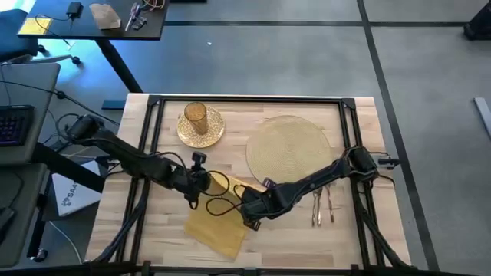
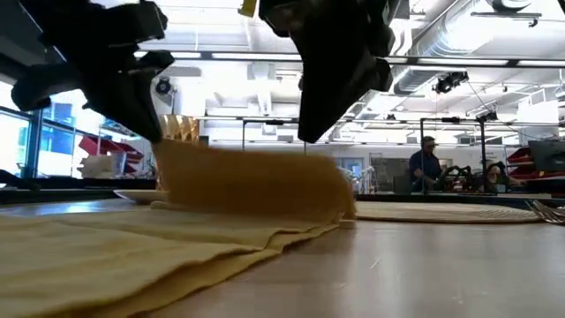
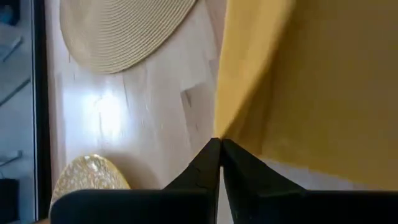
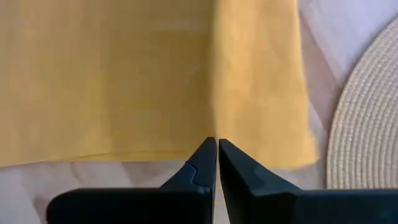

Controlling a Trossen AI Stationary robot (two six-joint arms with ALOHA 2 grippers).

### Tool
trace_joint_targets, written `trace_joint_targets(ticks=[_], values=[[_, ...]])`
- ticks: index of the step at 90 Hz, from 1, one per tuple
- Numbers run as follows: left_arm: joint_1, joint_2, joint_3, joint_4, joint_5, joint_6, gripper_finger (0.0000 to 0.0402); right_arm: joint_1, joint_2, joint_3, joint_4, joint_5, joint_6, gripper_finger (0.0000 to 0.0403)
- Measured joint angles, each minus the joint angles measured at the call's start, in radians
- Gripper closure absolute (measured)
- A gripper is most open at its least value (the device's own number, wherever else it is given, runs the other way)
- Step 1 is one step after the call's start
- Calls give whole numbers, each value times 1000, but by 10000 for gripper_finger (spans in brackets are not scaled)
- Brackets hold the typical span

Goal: Set table place
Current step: Fold the yellow table napkin

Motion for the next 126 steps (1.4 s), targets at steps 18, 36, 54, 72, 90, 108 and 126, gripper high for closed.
trace_joint_targets(ticks=[18, 36, 54, 72, 90, 108, 126], values=[[-53, -80, 0, -36, 19, -62, 401, 21, 0, 0, 68, -14, 18, 403], [-68, -107, 0, -31, 75, -137, 401, 16, 23, 1, 203, 50, 5, 401], [-68, -106, 0, -30, 87, -183, 402, -25, 100, 0, 338, 37, -116, 375], [-62, -106, 0, -30, 83, -206, 402, -71, 121, 0, 435, -79, -121, 364], [-60, -106, 0, -29, 80, -207, 401, -129, 88, 1, 467, -233, -131, 359], [-60, -106, 0, -28, 80, -207, 401, -135, 81, 14, 416, -223, -185, 280], [-60, -106, 0, -28, 79, -214, 401, -98, 86, 14, 398, 52, -249, 171]])
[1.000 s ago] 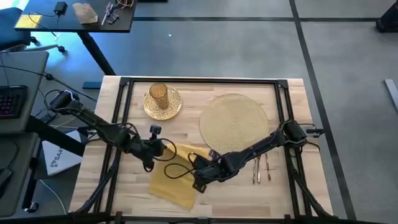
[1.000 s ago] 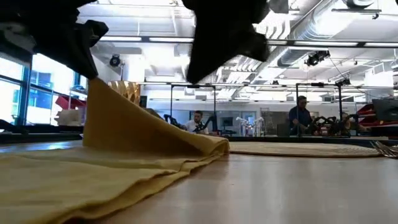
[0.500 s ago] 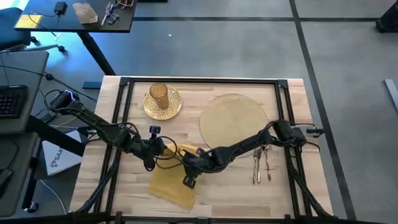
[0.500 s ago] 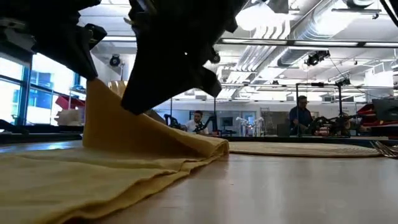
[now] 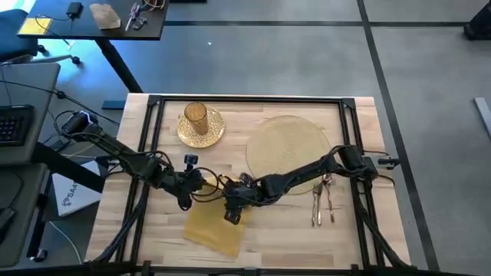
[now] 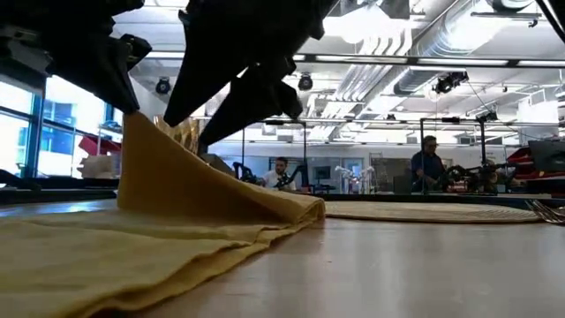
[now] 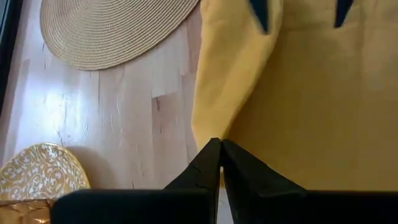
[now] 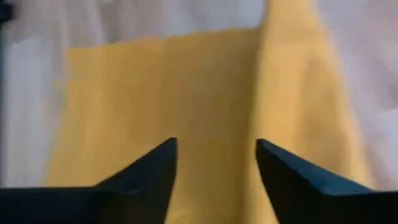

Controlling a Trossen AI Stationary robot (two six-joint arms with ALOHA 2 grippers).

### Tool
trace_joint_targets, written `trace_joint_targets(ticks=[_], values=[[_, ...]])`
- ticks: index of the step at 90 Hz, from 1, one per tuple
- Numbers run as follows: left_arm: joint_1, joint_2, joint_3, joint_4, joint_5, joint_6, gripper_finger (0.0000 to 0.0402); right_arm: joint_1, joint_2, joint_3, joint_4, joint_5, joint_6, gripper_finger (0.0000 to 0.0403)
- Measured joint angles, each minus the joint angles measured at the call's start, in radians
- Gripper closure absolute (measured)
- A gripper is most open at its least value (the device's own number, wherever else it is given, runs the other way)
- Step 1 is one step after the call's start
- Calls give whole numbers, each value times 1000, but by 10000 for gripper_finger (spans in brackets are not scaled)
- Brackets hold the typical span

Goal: Set table place
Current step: Fold the yellow table napkin

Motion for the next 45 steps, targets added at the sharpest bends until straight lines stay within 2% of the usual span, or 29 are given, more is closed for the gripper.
trace_joint_targets(ticks=[9, 22, 34, 45], values=[[0, 0, 0, 0, 0, 0, 401, 22, 19, 0, -9, 98, -5, 154], [0, 0, 0, 0, 0, -1, 401, 44, 68, 0, -5, 165, 1, 160], [0, 0, 0, 1, 0, 0, 401, 53, 86, 0, -81, 218, 69, 184], [0, 0, 0, 1, 0, 0, 401, 52, 86, 0, -225, 262, 212, 229]])
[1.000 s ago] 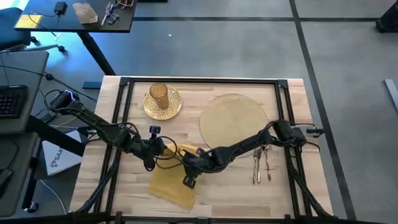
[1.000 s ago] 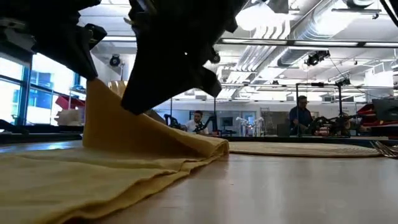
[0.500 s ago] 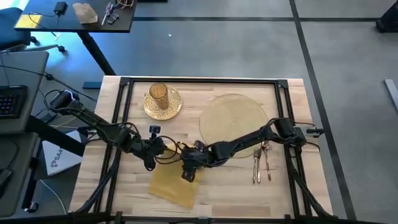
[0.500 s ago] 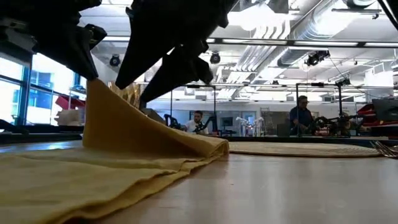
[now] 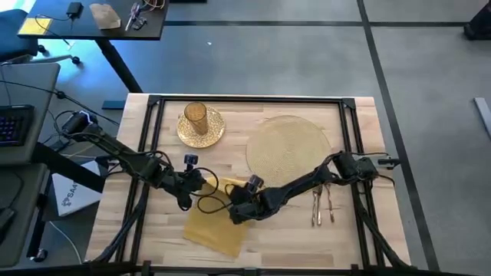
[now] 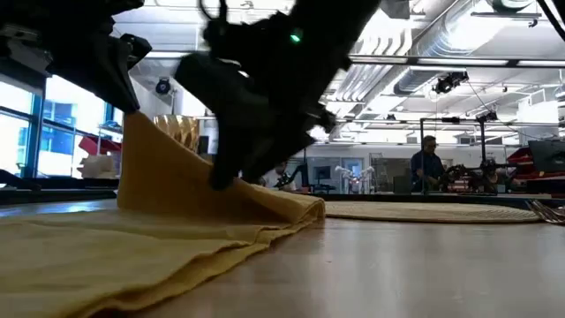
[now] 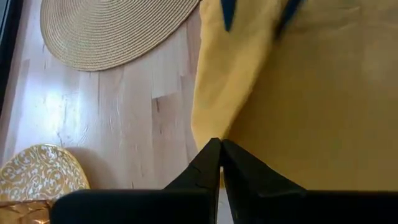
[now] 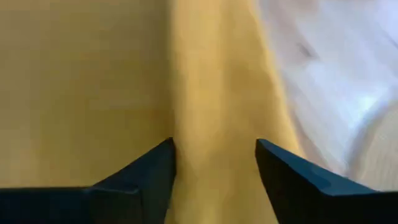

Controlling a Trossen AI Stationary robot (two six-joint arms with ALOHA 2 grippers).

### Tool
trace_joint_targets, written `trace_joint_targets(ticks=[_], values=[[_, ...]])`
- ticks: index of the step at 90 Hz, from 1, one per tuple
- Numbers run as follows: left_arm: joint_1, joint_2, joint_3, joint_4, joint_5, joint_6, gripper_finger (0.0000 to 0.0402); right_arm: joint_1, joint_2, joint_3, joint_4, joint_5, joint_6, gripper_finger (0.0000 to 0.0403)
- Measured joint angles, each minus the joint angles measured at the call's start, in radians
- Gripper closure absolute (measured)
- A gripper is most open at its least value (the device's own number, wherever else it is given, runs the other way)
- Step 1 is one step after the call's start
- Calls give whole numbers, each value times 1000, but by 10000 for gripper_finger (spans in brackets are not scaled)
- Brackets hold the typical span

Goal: Set table place
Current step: Fold the yellow table napkin

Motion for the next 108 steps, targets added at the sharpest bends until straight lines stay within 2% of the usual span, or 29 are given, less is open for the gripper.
trace_joint_targets(ticks=[8, 18, 23, 45, 55, 71, 91, 108], values=[[0, 0, 0, 0, -1, 0, 401, 0, 0, 7, -57, -30, 56, 282], [0, 0, 0, 0, -1, 0, 401, 0, -1, 19, -68, -59, 54, 373], [0, -2, 0, 0, -4, 2, 401, 5, -1, 44, -107, -56, 36, 391], [-12, -56, 0, -75, -44, 89, 401, 11, -8, 231, -325, -45, -2, 402], [-33, -75, 0, -113, 18, 112, 401, 16, -10, 265, -305, -98, -24, 403], [-97, -69, -51, -43, 195, 84, 401, 41, -5, 236, -197, -180, -16, 403], [-166, -37, -145, 56, 215, 6, 401, 57, -2, 124, 23, -256, -22, 403], [-188, 0, -185, 158, 279, -1, 401, 60, -1, 28, 160, -309, -25, 403]])
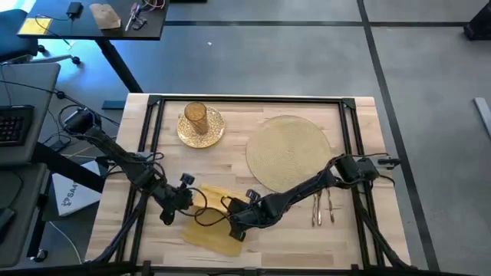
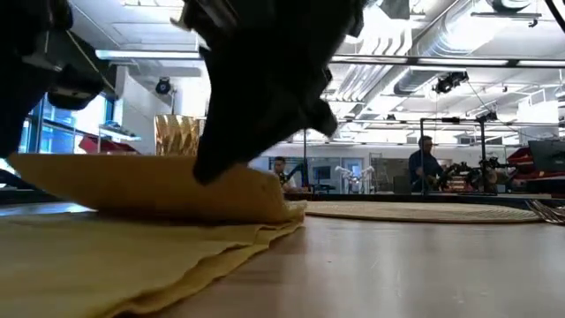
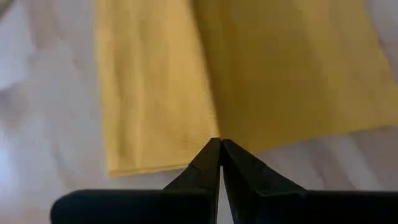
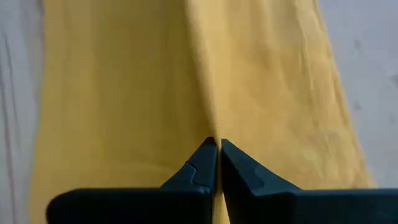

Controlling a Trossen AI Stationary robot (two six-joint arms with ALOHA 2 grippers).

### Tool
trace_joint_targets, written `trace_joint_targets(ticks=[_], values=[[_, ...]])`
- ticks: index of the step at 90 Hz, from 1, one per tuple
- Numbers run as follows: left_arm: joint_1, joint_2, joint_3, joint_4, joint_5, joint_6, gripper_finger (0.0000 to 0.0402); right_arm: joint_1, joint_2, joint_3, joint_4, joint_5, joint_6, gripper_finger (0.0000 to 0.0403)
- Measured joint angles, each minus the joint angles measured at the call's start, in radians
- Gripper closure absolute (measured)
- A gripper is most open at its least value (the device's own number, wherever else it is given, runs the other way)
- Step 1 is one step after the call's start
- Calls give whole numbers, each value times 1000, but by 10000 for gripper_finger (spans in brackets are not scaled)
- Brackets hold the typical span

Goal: Set table place
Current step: Fold the yellow table napkin

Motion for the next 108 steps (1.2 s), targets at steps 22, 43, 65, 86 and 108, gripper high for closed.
trace_joint_targets(ticks=[22, 43, 65, 86, 108], values=[[-19, 57, -8, 83, 66, -17, 401, 0, 0, -62, 92, -68, 8, 403], [-31, 84, -8, 106, 163, 48, 385, 0, 0, -77, 120, -84, -13, 379], [-37, 53, -6, 86, 300, 17, 311, -3, 0, -6, 80, -88, -105, 267], [-209, 47, 88, 67, 318, 76, 294, 49, -2, 91, 104, -200, -343, 202], [-328, 161, 92, 287, 128, -50, 299, 134, 51, 87, 207, -170, -460, 218]])
